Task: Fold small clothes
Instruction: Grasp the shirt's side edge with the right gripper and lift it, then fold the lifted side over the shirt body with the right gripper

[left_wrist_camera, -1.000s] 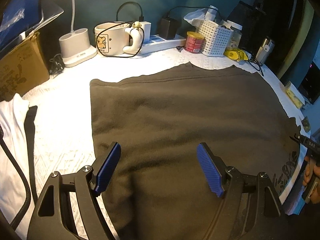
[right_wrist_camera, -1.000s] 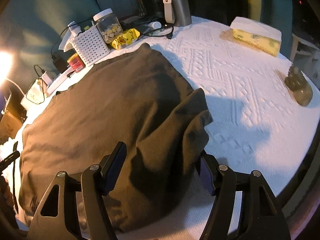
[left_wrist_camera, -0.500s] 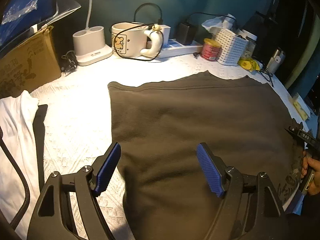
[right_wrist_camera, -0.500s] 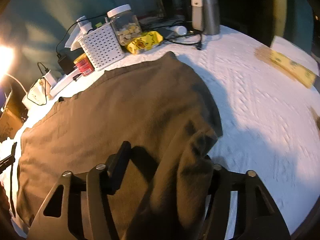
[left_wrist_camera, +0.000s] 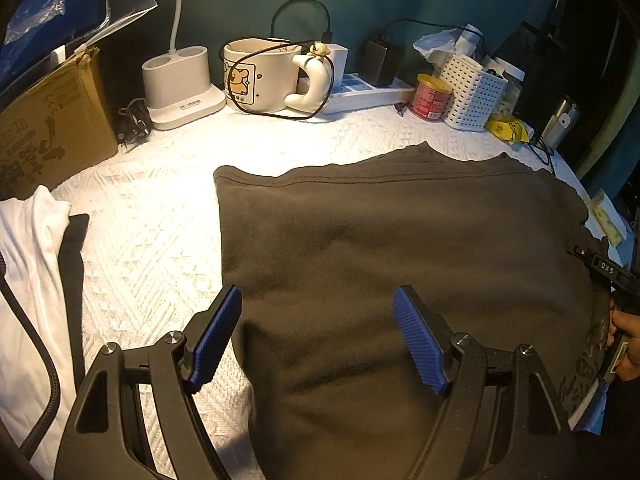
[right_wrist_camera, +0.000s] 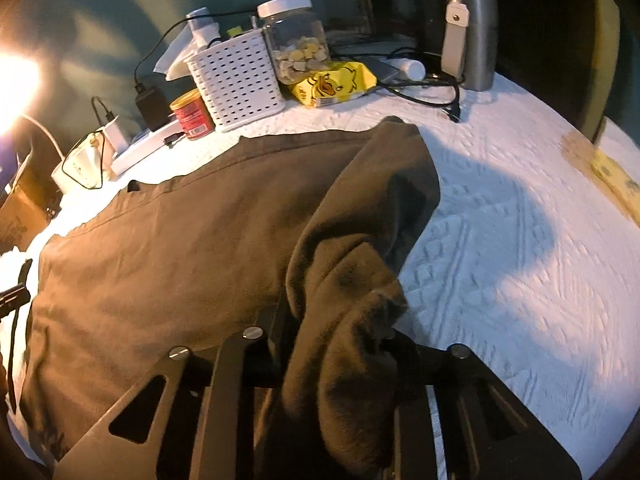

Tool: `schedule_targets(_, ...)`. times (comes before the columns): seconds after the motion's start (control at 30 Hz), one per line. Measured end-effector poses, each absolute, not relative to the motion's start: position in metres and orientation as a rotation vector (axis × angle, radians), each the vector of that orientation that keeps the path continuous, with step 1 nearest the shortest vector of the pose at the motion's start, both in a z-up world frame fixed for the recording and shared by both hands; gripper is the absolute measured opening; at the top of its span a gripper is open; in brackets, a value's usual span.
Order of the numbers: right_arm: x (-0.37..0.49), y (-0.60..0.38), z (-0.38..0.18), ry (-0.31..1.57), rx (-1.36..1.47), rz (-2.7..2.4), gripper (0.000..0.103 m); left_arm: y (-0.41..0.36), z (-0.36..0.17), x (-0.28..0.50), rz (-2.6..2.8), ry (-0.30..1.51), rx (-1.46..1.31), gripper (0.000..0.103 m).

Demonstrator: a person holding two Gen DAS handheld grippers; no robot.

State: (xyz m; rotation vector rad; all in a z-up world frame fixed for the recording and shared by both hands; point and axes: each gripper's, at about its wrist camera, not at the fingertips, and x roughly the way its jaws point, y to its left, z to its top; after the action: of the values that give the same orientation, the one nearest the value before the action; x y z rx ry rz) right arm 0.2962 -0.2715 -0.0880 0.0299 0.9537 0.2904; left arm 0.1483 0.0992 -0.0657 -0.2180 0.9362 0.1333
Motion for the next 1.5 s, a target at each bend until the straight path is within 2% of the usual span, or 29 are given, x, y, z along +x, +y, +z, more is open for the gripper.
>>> schedule_targets(0.2, 0.293, -0.26, -0.071, 0.919, 0.073, 0.376, 0.019, 0.101, -0.064, 0.144, 0.136, 0.924, -0.228, 0.078)
schedule_targets(0.73, 0.267, -0.171, -0.034, 0.851, -0.034, 0.61, 0.018, 0.119, -0.056, 0.117, 0.148, 0.863, -0.278, 0.078)
schedule_targets(1.5, 0.236, -0.076, -0.05, 0.888, -0.172, 0.759, 0.018, 0.149, -0.059, 0.077, 0.149, 0.835, -0.333, 0.078)
